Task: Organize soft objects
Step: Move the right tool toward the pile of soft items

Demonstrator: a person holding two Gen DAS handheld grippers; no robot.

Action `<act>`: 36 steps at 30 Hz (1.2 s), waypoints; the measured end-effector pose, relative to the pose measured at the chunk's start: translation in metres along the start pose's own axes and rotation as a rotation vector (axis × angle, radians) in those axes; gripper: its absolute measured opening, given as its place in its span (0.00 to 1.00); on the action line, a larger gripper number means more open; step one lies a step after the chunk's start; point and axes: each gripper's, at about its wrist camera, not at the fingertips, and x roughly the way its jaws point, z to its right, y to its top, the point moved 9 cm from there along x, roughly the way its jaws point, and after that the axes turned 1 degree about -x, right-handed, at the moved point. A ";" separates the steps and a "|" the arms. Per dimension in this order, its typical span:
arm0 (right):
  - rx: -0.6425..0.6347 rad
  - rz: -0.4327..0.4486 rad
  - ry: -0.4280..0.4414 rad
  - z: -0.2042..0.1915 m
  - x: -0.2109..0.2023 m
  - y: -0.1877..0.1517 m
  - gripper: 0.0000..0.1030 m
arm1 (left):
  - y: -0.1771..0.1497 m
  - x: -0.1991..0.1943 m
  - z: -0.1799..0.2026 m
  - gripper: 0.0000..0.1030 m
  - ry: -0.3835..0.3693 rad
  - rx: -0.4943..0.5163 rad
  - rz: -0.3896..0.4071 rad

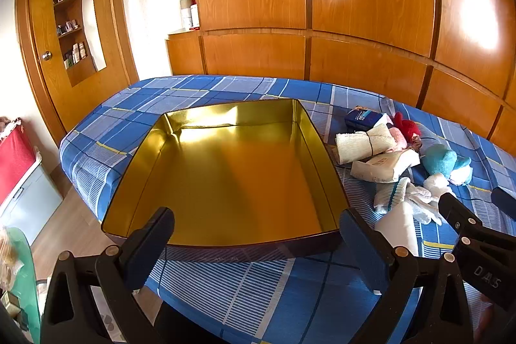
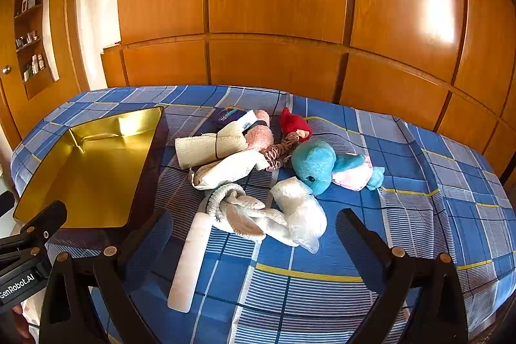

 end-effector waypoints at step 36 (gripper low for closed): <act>0.016 0.012 -0.009 0.007 0.001 0.003 1.00 | 0.000 0.002 0.007 0.99 -0.001 0.014 -0.002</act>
